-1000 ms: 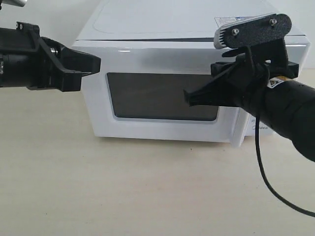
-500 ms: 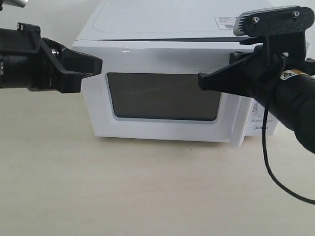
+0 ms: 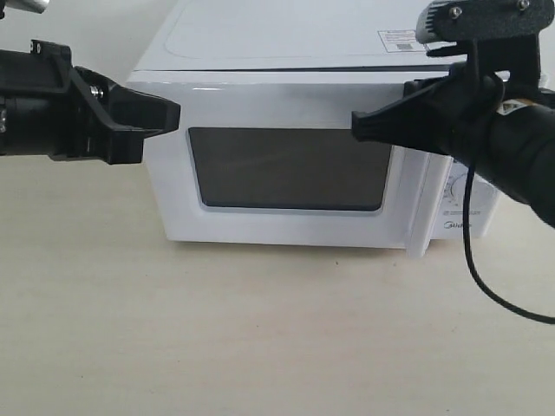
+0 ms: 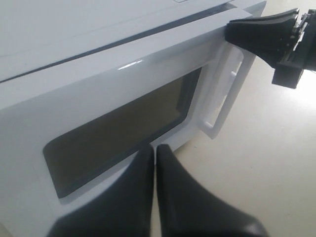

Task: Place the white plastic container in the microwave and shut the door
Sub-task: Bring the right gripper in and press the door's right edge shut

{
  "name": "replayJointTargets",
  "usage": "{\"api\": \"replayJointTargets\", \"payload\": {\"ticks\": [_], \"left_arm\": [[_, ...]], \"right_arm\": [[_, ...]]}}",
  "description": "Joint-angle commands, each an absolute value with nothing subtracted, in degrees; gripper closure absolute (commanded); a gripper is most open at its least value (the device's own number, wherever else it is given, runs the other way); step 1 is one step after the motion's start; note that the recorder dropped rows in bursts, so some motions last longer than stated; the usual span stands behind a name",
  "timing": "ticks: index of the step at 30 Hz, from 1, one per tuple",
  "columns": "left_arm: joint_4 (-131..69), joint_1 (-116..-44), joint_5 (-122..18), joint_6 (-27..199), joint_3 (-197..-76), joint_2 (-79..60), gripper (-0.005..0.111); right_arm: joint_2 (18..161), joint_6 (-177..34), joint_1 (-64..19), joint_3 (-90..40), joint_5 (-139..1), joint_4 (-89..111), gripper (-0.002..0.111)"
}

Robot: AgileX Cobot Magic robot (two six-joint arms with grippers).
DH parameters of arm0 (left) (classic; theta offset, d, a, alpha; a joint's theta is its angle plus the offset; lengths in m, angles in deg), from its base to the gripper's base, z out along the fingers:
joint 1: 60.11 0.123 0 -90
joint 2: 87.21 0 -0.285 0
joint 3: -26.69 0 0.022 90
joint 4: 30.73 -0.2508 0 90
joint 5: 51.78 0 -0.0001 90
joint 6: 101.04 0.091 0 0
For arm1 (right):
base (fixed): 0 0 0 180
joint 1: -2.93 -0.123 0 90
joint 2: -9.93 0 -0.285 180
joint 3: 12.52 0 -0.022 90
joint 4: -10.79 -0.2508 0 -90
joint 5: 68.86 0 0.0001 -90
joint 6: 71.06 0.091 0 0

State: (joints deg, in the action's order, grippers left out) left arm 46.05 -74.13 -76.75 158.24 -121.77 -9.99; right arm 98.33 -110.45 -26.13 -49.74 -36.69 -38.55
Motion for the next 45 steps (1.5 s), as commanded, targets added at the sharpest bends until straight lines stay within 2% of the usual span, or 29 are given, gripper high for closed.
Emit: {"api": "replayJointTargets", "payload": {"ticks": [1,13,16,21,34,45], "left_arm": [[46.4,-74.09,-77.26,158.27,-122.01,-10.05,0.103],[46.4,-74.09,-76.83,158.27,-122.01,-10.05,0.103],[46.4,-74.09,-76.83,158.27,-122.01,-10.05,0.103],[46.4,-74.09,-76.63,158.27,-122.01,-10.05,0.103],[46.4,-74.09,-75.48,158.27,-122.01,-10.05,0.103],[46.4,-74.09,-75.48,158.27,-122.01,-10.05,0.103]], "right_arm": [[100.74,-111.01,-23.52,-46.23,-41.9,-37.99,0.108],[101.51,-113.02,-23.39,-45.77,-44.22,-38.1,0.108],[98.66,-113.15,-24.66,-46.44,-47.33,-38.68,0.108],[89.61,-115.75,-29.11,-50.41,-42.18,-41.77,0.108],[70.79,-118.02,-29.75,-66.33,-44.64,-42.77,0.108],[66.94,-117.86,-29.75,-66.74,-43.76,-42.77,0.108]]}}
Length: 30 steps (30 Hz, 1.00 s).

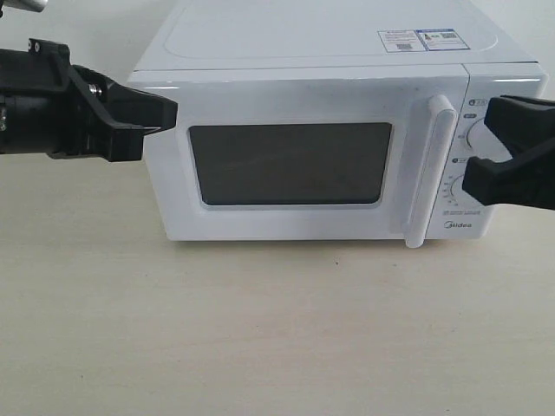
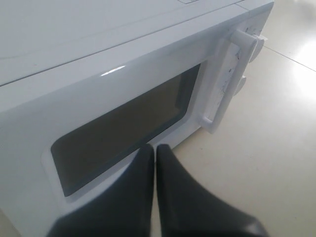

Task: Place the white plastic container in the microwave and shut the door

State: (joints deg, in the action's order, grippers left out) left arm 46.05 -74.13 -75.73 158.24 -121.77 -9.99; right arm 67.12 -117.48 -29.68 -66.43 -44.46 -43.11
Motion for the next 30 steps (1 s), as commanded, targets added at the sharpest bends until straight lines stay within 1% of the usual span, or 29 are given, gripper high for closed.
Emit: {"api": "replayJointTargets", "payload": {"ticks": [1,10,14,19,23,26,30], "left_arm": [[46.4,-74.09,-75.48,158.27,-122.01,-10.05,0.103],[46.4,-74.09,-75.17,158.27,-122.01,-10.05,0.103],[46.4,-74.09,-75.17,158.27,-122.01,-10.05,0.103],[46.4,-74.09,-75.04,158.27,-122.01,-10.05,0.103],[46.4,-74.09,-75.04,158.27,-122.01,-10.05,0.103],[46.4,-74.09,-75.04,158.27,-122.01,-10.05,0.103],[46.4,-74.09,-75.04,158.27,-122.01,-10.05,0.103]], "right_arm": [[66.94,-117.86,-29.75,-66.74,-43.76,-42.77,0.108],[66.5,-117.7,-29.75,-66.74,-43.67,-42.77,0.108],[62.63,-117.31,-29.08,-66.74,-45.74,-43.1,0.108],[56.09,-117.86,-21.18,-66.74,-56.77,-42.77,0.108],[51.71,-119.65,-12.42,-66.74,-66.03,-42.66,0.108],[48.92,-119.65,-6.58,-66.74,-70.05,-42.66,0.108],[44.9,-121.6,-2.05,-67.96,-73.37,-42.66,0.108]]}}
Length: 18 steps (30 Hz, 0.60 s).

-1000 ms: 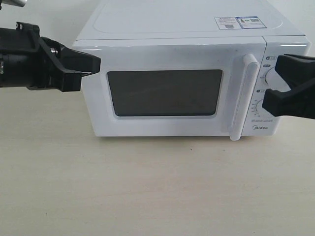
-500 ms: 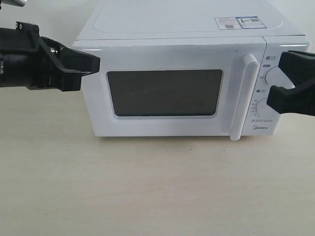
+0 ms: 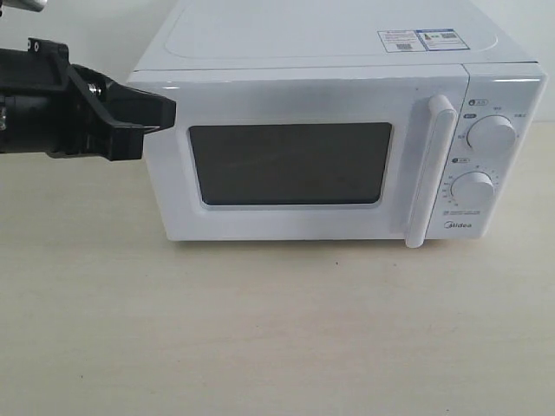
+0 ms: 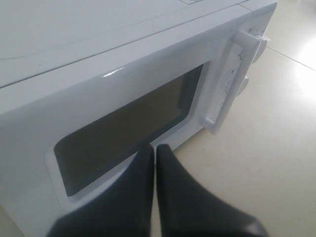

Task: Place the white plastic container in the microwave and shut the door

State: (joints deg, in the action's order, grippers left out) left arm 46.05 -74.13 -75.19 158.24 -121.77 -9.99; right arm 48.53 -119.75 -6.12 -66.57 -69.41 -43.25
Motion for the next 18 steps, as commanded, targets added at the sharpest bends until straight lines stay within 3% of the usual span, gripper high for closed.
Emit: {"api": "replayJointTargets", "payload": {"ticks": [1,13,18], "left_arm": [[46.4,-74.09,-75.04,158.27,-122.01,-10.05,0.103],[46.4,-74.09,-75.04,158.27,-122.01,-10.05,0.103],[46.4,-74.09,-75.04,158.27,-122.01,-10.05,0.103]], "right_arm": [[43.77,-121.5,-1.29,-68.83,-73.37,-42.66,0.108],[28.55,-116.03,0.19,-89.25,-68.86,-42.81,0.108],[27.37,-115.66,0.19,-89.74,-68.86,-42.81,0.108]]}}
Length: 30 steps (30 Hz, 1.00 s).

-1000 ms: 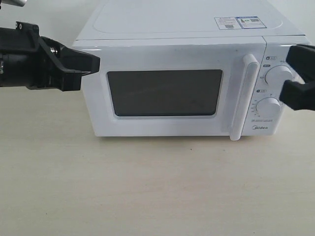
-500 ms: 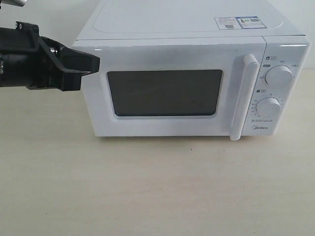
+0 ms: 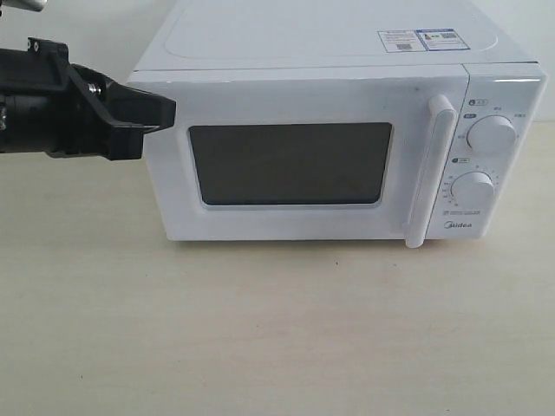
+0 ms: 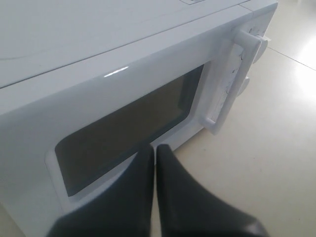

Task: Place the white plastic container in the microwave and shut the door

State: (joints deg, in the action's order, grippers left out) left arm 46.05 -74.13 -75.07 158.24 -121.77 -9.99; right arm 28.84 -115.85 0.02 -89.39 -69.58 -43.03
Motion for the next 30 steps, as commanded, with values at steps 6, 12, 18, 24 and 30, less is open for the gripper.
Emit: {"api": "replayJointTargets", "payload": {"ticks": [6,12,18,24,30], "left_arm": [[46.4,-74.09,-75.04,158.27,-122.01,-10.05,0.103],[46.4,-74.09,-75.04,158.27,-122.01,-10.05,0.103],[46.4,-74.09,-75.04,158.27,-122.01,-10.05,0.103],[46.4,-74.09,-75.04,158.27,-122.01,-10.05,0.103],[46.4,-74.09,-75.04,158.27,-122.01,-10.05,0.103]], "right_arm": [[21.99,-95.05,0.19,-89.74,-70.86,-16.72,0.108],[17.72,-63.0,0.19,-89.74,-78.01,14.28,0.108],[17.72,-65.73,0.19,-89.74,-81.93,14.28,0.108],[17.72,-68.85,0.19,-89.74,-84.99,13.58,0.108],[17.72,-70.49,0.35,-89.74,-88.48,13.58,0.108]]}}
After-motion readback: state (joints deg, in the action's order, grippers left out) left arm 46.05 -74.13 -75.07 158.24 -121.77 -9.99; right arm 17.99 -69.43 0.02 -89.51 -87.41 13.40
